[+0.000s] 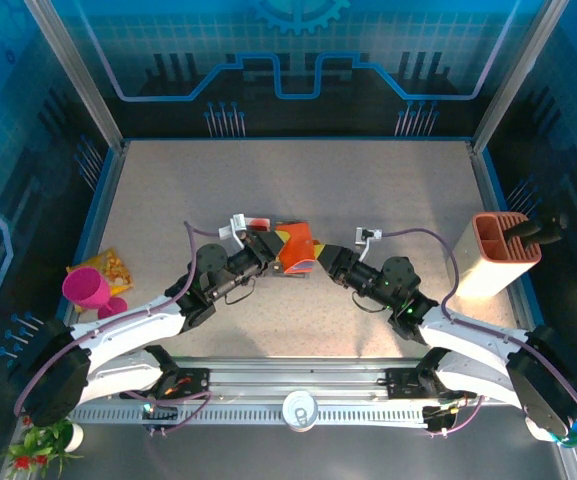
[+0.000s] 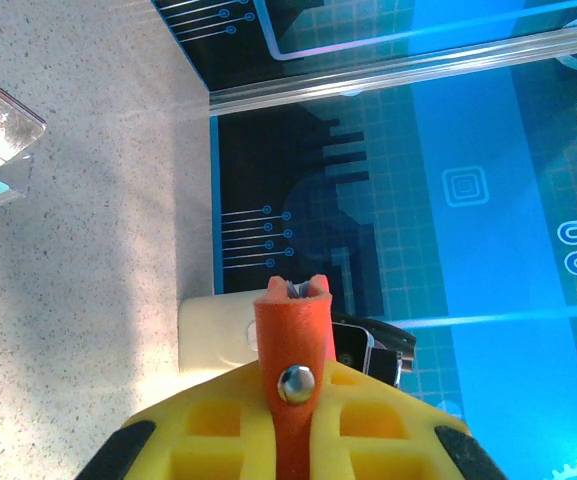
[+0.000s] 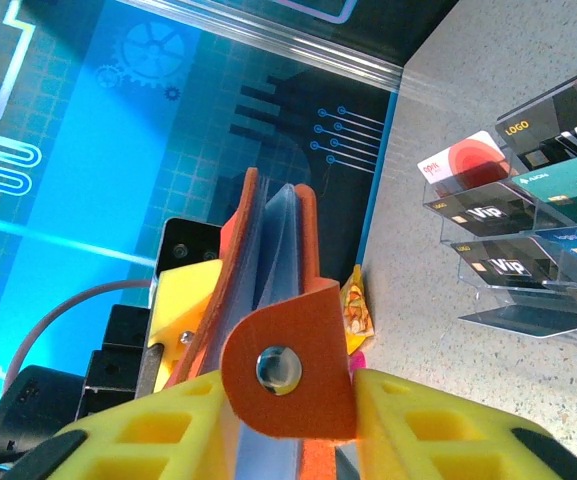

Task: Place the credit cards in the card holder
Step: Open the card holder.

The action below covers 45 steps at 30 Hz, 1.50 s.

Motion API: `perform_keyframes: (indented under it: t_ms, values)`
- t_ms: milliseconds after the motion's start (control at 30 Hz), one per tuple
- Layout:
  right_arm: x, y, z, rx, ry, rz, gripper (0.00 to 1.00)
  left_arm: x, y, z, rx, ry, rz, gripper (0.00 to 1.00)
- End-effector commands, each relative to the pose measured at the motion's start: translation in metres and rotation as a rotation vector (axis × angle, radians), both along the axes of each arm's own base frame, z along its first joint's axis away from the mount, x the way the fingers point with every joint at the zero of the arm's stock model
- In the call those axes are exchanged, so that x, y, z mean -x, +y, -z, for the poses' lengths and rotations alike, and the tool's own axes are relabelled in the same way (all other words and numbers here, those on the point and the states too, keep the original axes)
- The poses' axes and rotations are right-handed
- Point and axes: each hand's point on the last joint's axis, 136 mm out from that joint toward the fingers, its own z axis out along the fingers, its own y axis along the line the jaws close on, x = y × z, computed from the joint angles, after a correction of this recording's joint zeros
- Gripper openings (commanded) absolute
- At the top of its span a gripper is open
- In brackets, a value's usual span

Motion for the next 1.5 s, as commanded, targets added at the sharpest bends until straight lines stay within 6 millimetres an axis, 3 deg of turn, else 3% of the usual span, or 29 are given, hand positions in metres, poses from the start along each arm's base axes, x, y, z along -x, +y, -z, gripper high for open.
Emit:
perform_keyframes:
  t_ms: [0,167,367,500,733,867,1033,1167,1467]
  values:
    - [0.004,0.001,-0.008,-0.028,-0.029,-0.028,0.41,0.004,-0.005,-0.006,0.039,-0.016,0.019,0.03]
    - [0.004,0.002,-0.003,-0.037,-0.016,-0.033,0.44,0.002,-0.006,-0.011,0.066,-0.024,0.019,0.04]
    - [0.005,0.008,-0.011,-0.095,-0.023,-0.068,0.39,0.002,-0.008,-0.012,0.075,-0.031,0.021,0.03]
    - [0.005,0.012,-0.016,-0.145,-0.032,-0.090,0.28,0.002,-0.008,-0.011,0.073,-0.030,0.021,0.04]
    - [0.005,0.009,-0.018,-0.192,-0.041,-0.101,0.00,0.003,-0.007,-0.002,0.051,-0.016,0.019,0.05]
    - [0.004,0.000,-0.012,-0.179,-0.035,-0.078,0.00,0.004,-0.004,0.007,0.017,-0.012,0.008,0.22]
    - [0.004,-0.011,0.003,-0.115,-0.015,-0.044,0.00,0.003,0.005,0.020,-0.059,-0.013,-0.022,0.73]
    - [0.006,-0.018,0.014,-0.047,-0.006,-0.018,0.00,0.003,0.016,0.021,-0.127,-0.029,-0.042,0.99]
    - [0.018,-0.038,0.034,0.158,-0.007,0.030,0.00,0.006,0.027,0.004,-0.522,-0.032,0.016,0.99]
